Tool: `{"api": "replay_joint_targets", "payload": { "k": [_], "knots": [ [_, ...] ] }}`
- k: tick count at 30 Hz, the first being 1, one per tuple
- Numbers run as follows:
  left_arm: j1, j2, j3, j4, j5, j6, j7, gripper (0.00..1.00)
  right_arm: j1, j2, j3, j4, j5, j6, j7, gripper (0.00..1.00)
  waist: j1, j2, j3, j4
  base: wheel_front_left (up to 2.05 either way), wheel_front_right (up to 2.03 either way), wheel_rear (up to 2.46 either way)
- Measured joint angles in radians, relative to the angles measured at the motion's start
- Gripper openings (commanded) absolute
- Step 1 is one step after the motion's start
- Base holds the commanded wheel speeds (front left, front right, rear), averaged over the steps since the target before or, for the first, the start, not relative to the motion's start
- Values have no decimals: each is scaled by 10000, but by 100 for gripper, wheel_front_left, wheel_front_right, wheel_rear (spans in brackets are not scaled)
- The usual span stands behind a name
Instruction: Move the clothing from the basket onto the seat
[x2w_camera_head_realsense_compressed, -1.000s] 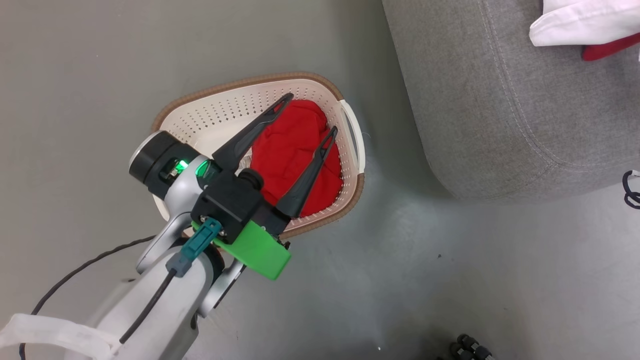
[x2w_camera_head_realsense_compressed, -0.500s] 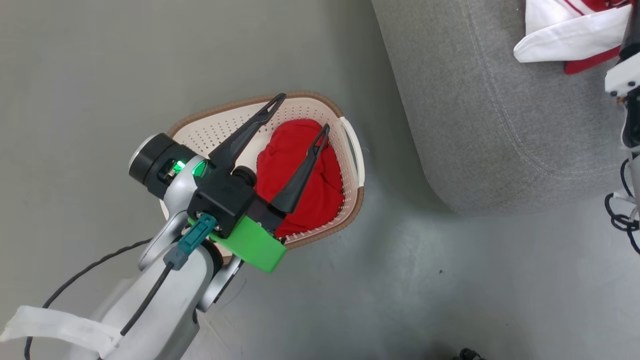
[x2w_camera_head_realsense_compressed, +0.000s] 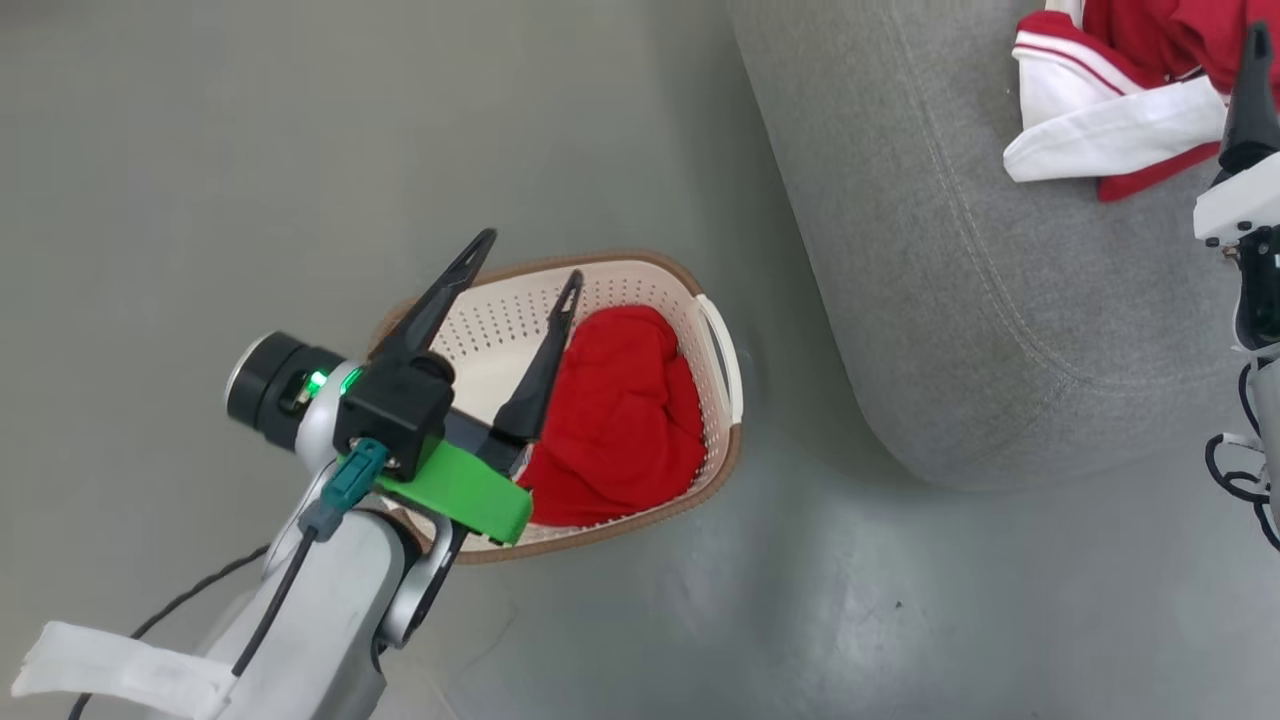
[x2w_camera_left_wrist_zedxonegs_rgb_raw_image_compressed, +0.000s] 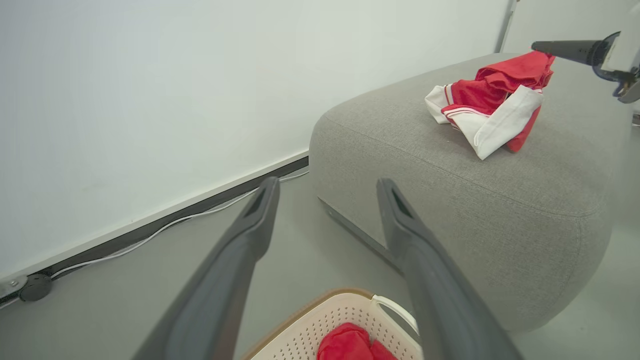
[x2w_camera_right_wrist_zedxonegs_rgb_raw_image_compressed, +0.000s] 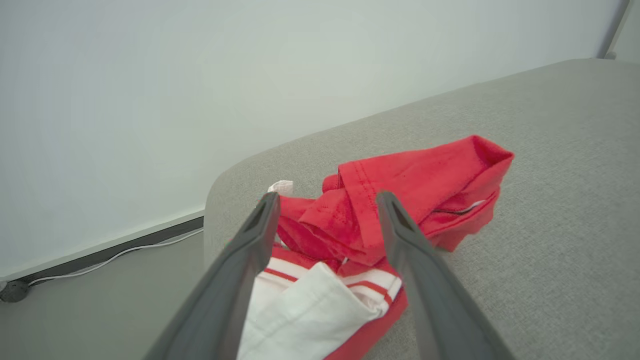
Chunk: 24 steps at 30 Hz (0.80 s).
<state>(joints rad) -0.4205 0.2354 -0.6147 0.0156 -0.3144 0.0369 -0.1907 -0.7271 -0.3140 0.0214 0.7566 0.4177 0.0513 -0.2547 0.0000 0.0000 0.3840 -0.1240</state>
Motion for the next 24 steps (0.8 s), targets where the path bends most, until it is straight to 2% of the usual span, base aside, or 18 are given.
{"api": "replay_joint_targets", "payload": {
  "k": [6, 12, 24],
  "knots": [
    [604, -199, 619, 368, -566, 414, -188, 100, 517, 378, 259, -1147, -443, 121, 0, 100, 0, 0, -571, 214, 0, 0, 0],
    [1137, -408, 1135, 552, -974, 604, -301, 100, 1126, 631, 546, -1891, -719, 219, 0, 100, 0, 0, -1031, 428, 0, 0, 0],
    [2115, -491, 2038, 953, -1133, 706, -403, 100, 2844, 1373, 1325, -2915, -1172, 324, 0, 100, 0, 0, -2006, 983, 0, 0, 0]
  ]
}}
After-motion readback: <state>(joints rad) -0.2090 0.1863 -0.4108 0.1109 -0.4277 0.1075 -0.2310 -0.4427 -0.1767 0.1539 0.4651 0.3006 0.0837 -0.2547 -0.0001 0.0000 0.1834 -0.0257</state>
